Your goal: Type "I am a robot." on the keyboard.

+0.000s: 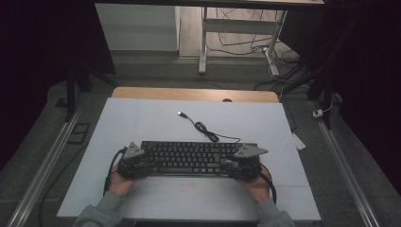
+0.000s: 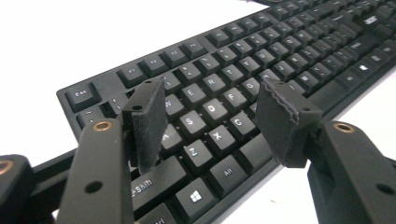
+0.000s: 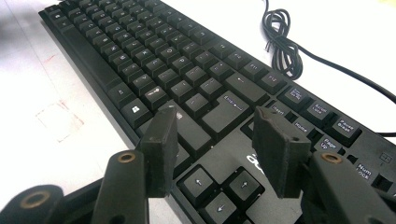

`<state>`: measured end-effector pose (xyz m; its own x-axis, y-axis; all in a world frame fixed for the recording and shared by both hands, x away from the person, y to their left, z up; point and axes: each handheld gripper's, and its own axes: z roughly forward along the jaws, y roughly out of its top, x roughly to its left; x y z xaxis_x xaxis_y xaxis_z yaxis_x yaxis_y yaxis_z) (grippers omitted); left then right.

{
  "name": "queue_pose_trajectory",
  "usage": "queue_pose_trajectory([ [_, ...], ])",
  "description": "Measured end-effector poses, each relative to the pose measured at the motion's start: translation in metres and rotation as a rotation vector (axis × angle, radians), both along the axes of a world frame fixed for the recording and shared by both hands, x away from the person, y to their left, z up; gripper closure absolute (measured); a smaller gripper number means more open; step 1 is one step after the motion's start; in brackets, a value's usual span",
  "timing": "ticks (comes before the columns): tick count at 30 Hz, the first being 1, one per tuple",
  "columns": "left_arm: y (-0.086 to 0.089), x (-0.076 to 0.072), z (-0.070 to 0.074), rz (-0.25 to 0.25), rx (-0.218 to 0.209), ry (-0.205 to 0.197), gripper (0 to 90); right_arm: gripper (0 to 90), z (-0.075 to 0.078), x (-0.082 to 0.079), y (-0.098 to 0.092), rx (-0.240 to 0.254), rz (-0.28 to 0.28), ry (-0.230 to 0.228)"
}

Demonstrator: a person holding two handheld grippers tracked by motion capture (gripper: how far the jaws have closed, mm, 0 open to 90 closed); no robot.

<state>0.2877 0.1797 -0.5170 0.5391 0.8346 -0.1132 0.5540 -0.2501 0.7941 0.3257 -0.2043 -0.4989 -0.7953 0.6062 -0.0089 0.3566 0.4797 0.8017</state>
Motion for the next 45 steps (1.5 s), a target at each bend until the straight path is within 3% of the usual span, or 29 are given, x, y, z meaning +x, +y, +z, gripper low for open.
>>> queue_pose_trajectory([
  [11, 0.008, 0.008, -0.006, 0.060, 0.010, 0.030, 57.2, 50.3, -0.001, 0.000, 0.001, -0.008, 0.003, 0.001],
  [16, 0.010, 0.009, -0.007, 0.054, 0.012, 0.040, 69.8, 50.2, -0.001, 0.000, 0.001, -0.009, 0.002, 0.000],
  [23, 0.009, 0.011, -0.009, 0.046, 0.045, 0.045, 89.0, 50.1, -0.001, 0.000, 0.002, -0.012, 0.001, -0.001],
  [38, 0.005, 0.013, -0.015, 0.067, 0.088, 0.052, 89.2, 50.0, -0.002, 0.000, 0.002, -0.017, 0.000, -0.003],
  [45, 0.001, 0.014, -0.017, 0.050, 0.095, 0.060, 89.4, 49.8, -0.002, 0.000, 0.001, -0.016, 0.002, -0.004],
])
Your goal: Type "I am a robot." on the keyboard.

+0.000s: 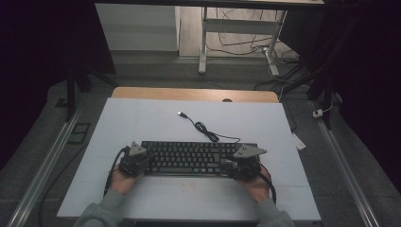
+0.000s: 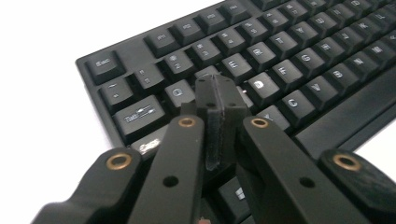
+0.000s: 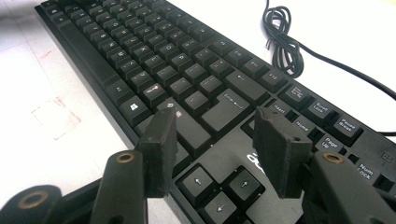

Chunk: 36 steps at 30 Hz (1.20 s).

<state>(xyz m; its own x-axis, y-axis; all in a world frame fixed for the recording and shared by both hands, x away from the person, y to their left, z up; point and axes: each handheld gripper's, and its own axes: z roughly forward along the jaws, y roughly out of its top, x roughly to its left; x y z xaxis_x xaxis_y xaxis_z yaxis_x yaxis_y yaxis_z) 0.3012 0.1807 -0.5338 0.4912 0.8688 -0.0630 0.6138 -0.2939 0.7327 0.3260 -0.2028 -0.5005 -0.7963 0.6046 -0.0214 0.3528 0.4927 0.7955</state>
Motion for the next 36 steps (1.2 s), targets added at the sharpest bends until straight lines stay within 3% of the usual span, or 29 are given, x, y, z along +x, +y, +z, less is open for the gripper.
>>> queue_pose_trajectory([
  [5, 0.001, -0.001, 0.001, 0.005, -0.003, -0.007, 89.3, 49.6, 0.000, -0.001, 0.001, 0.003, 0.010, 0.000],
  [11, 0.009, -0.005, 0.009, 0.025, -0.062, -0.073, 88.0, 49.6, 0.001, 0.000, 0.000, 0.002, 0.005, -0.002],
  [19, 0.017, -0.007, 0.011, 0.026, -0.127, -0.075, 58.9, 49.5, 0.001, 0.000, -0.001, 0.006, 0.004, -0.004],
  [21, 0.018, -0.007, 0.011, 0.027, -0.124, -0.080, 54.4, 49.3, 0.001, 0.000, -0.002, 0.008, 0.007, -0.007],
  [28, 0.029, -0.009, 0.013, 0.025, -0.152, -0.091, 48.1, 49.2, 0.000, 0.000, -0.002, 0.005, 0.018, -0.011],
  [36, 0.029, -0.009, 0.013, 0.010, -0.148, -0.081, 45.4, 49.2, 0.000, 0.000, -0.002, 0.003, 0.016, -0.012],
])
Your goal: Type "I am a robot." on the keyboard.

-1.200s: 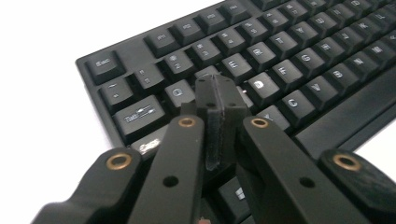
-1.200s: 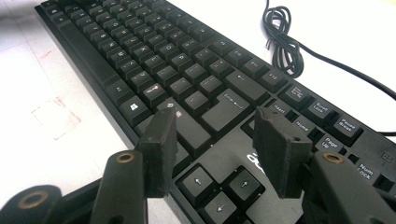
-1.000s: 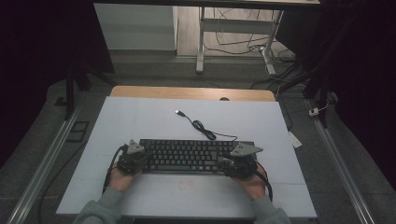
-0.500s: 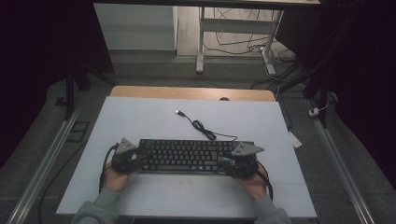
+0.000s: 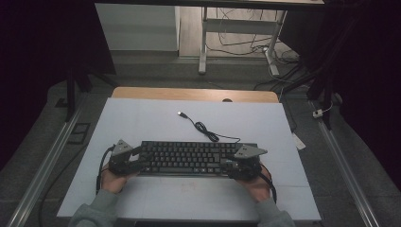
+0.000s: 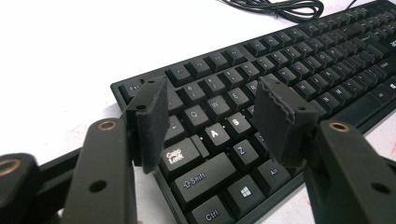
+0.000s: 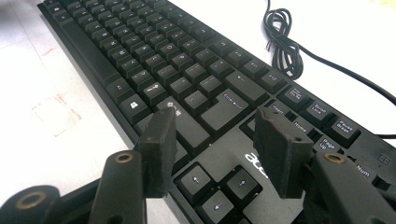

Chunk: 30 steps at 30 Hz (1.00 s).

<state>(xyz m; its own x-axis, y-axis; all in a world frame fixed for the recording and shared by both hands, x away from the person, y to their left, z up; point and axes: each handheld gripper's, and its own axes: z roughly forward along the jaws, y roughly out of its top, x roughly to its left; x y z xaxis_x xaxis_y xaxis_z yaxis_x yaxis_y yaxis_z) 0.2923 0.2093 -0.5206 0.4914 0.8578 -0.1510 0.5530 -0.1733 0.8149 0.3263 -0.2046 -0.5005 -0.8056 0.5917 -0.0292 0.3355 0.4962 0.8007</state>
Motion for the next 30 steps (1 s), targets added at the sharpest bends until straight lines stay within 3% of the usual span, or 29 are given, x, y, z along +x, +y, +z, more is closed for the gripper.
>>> queue_pose_trajectory([
  [20, -0.005, -0.003, 0.004, -0.015, 0.003, -0.010, 44.7, 49.2, 0.000, 0.000, 0.000, -0.007, -0.007, -0.003],
  [30, -0.015, -0.006, 0.010, -0.053, 0.005, -0.024, 44.2, 49.1, 0.000, 0.000, 0.000, -0.015, -0.006, -0.005],
])
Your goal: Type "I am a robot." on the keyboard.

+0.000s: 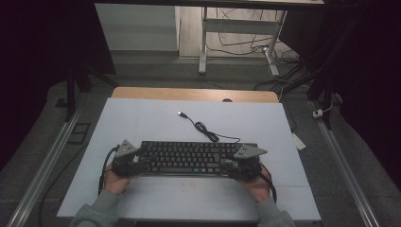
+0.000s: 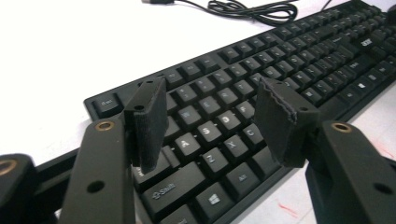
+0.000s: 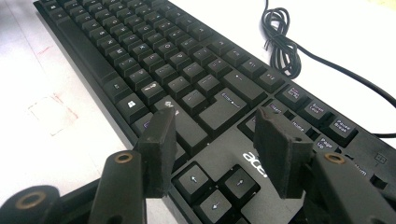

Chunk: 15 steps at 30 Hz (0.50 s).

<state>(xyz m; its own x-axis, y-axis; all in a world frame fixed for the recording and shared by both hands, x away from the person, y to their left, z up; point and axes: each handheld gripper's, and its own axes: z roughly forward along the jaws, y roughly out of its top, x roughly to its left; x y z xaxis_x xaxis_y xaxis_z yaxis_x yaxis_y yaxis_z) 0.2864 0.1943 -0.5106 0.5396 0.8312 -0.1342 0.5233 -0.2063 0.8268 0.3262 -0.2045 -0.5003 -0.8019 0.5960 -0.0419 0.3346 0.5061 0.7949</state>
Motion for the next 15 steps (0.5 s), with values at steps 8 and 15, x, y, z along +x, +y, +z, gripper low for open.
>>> queue_pose_trajectory([
  [8, -0.013, -0.003, 0.004, -0.054, 0.012, 0.002, 43.9, 49.0, 0.000, 0.000, 0.000, 0.002, -0.004, -0.003],
  [15, -0.029, -0.007, 0.005, -0.114, 0.038, 0.004, 44.1, 48.9, 0.000, 0.000, -0.001, 0.000, -0.007, -0.005],
])
